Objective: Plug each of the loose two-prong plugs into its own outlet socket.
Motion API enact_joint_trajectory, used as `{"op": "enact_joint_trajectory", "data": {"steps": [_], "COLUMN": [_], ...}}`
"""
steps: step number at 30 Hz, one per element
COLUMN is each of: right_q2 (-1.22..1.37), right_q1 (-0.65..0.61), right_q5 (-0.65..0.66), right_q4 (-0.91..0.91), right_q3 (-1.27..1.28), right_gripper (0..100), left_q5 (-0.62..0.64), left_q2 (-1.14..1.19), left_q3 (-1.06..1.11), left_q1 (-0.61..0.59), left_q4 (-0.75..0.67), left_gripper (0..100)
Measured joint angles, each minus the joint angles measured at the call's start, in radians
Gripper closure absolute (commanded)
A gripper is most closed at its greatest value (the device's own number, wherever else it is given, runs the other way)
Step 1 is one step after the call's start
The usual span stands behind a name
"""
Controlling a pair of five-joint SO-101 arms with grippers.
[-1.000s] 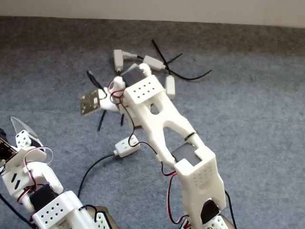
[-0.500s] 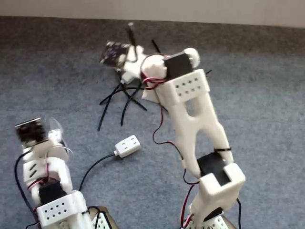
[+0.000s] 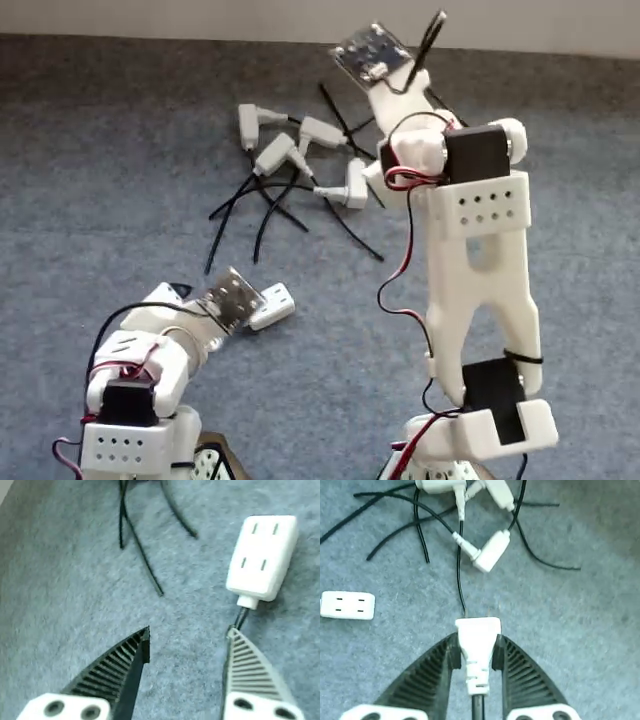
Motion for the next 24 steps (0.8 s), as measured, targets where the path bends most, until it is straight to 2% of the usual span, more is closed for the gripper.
{"op": "enact_joint_trajectory", "data": {"steps": [2,7,11,18,24], "right_q2": [-0.035,-0.141,-0.207,-0.299,-0.393], "right_q1": [0.046,0.173,0.227,0.241,0.242], "right_q5": [-0.011,-0.015,-0.015,-0.015,-0.015], "right_q4": [0.000,0.000,0.000,0.000,0.000], "right_q3": [0.081,0.215,0.298,0.385,0.465], "right_gripper": [96.5,96.5,96.5,96.5,96.5], "left_q5": [0.012,0.204,0.261,0.265,0.269], "left_q2": [0.000,0.186,0.519,1.194,1.582], "left_q3": [-0.035,-0.175,-0.322,-0.683,-0.951], "left_q1": [0.048,0.124,0.166,0.212,0.210], "left_q4": [0.026,0.094,0.091,0.084,0.028], "left_gripper": [73,73,73,73,73]}}
